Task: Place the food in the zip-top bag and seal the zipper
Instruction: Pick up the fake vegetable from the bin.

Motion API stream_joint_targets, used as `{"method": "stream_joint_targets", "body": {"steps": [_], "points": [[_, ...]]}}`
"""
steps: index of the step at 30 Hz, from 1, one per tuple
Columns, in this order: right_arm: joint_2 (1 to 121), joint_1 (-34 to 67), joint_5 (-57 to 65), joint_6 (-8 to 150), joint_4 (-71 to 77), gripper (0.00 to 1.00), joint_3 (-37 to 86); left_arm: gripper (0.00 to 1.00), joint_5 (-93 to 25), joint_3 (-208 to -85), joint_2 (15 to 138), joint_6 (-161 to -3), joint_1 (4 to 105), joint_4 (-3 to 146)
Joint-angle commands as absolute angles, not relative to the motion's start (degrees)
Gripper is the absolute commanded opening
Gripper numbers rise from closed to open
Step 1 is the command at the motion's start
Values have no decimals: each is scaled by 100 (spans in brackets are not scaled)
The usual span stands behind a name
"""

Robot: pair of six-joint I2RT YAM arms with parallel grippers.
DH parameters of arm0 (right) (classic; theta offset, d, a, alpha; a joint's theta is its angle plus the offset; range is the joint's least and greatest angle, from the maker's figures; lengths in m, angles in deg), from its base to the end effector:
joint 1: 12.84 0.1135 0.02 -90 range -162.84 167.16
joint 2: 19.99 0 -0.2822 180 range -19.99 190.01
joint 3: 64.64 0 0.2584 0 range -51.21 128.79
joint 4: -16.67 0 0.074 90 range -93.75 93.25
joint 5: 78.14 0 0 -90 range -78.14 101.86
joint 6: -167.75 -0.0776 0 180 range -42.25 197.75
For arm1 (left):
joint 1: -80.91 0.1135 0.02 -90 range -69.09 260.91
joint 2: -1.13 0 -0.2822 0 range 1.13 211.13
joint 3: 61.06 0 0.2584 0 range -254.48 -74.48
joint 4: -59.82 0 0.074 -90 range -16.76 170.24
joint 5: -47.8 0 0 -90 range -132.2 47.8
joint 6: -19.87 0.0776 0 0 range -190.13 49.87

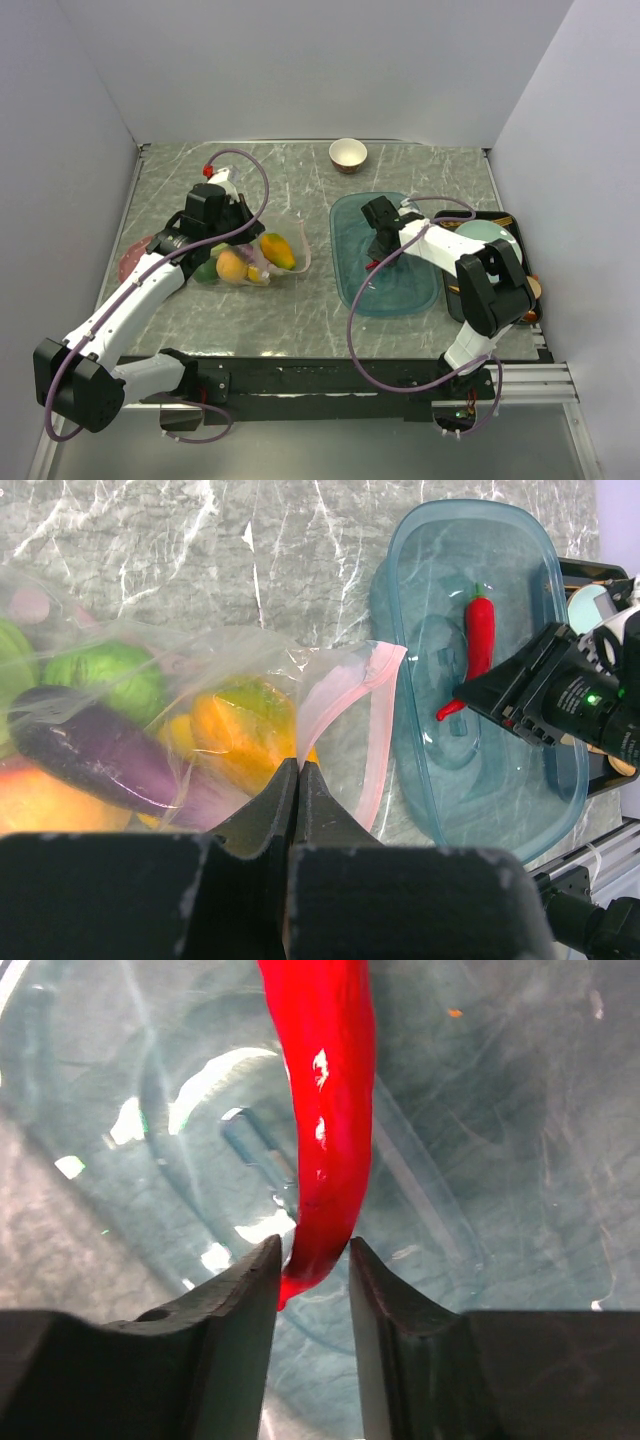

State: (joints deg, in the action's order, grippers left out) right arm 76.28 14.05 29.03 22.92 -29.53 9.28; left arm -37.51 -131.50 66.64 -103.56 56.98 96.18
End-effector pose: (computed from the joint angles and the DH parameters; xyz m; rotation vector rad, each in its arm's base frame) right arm 0.3172 0.1351 0.1579 0.7175 2.5684 0.0259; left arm 0.2621 -0.1233 0.3136 -0.1314 2.1894 -0.6690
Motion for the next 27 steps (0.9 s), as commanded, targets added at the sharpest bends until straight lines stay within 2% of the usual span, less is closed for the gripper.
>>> {"method": "stream_joint_targets", "body": {"steps": [1,6,12,16,27], "points": [[7546,1344,3137,2300,-2919,34,750,1,-3763,-13100,6546,-10273,5709,9434],[7397,1335,3181,2370,-2919,20,557,1,-3754,-13100,6537,-10273,5709,9425],[7020,1387,3199,2703,-2936,12,390,1,-3701,-13126,6573,-10273,5709,9416],[6458,1432,3322,3063,-3059,9,311,1,-3728,-13108,6529,-10300,5709,9425],[4936,1449,1742,4901,-3120,9,679,1,-3605,-13108,6546,-10387,5709,9293]]}}
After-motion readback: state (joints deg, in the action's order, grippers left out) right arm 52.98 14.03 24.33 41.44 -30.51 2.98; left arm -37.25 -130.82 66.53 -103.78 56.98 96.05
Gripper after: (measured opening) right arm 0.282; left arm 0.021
